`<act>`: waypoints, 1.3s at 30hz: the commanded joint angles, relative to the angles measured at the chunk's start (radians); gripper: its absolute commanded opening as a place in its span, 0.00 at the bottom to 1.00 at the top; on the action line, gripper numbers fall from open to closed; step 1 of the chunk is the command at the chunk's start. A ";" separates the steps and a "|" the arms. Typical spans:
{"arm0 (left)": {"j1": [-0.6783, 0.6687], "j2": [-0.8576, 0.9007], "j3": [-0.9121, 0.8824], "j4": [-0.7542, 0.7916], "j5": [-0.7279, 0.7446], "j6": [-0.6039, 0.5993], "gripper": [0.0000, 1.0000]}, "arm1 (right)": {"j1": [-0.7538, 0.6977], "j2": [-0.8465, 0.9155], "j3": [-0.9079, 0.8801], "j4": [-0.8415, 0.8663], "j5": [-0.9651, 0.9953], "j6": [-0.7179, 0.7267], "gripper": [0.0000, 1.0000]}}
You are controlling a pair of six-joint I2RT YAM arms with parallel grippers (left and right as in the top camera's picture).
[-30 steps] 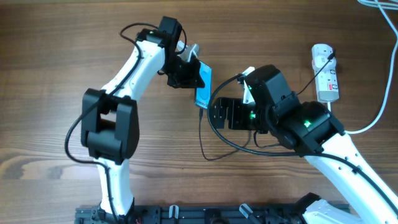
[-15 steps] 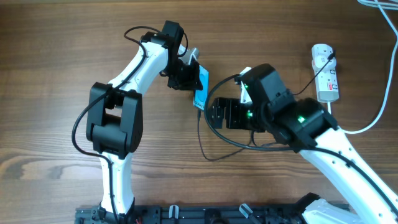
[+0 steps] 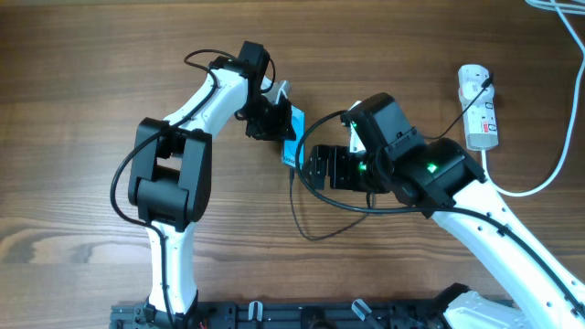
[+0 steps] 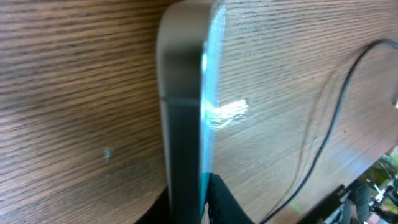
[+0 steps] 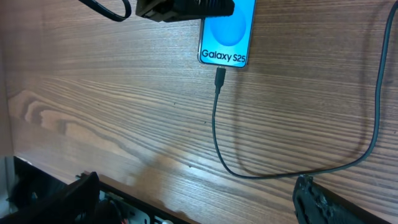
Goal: Plug charger to phone and switch on socket
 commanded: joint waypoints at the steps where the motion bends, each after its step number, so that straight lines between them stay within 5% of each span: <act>1: -0.001 0.019 -0.021 0.003 -0.038 -0.004 0.22 | 0.002 0.012 0.011 -0.010 -0.016 0.005 1.00; 12: -0.001 0.019 -0.021 -0.027 -0.143 -0.005 0.37 | 0.002 0.012 0.011 -0.082 0.100 0.006 1.00; 14: -0.001 0.019 -0.021 -0.036 -0.143 -0.005 0.50 | 0.002 0.012 0.011 -0.109 0.157 0.006 1.00; 20: 0.019 0.018 -0.021 -0.040 -0.147 -0.032 0.58 | 0.002 0.012 0.011 -0.165 0.288 0.003 1.00; 22: 0.041 0.009 -0.021 -0.048 -0.154 -0.051 0.69 | 0.002 0.012 0.011 -0.182 0.360 0.003 1.00; 25: 0.082 -0.049 -0.020 -0.082 -0.177 -0.082 1.00 | -0.003 0.012 0.011 -0.195 0.434 0.003 1.00; 27: 0.095 -0.116 -0.020 -0.102 -0.247 -0.108 1.00 | -0.029 0.012 0.017 -0.195 0.432 -0.020 1.00; 32: 0.091 -0.375 -0.020 -0.122 -0.468 -0.221 1.00 | -0.284 0.048 0.124 -0.267 0.304 -0.183 1.00; 39: 0.091 -0.583 -0.020 -0.115 -0.483 -0.244 1.00 | -0.692 0.103 0.171 -0.074 0.476 -0.247 1.00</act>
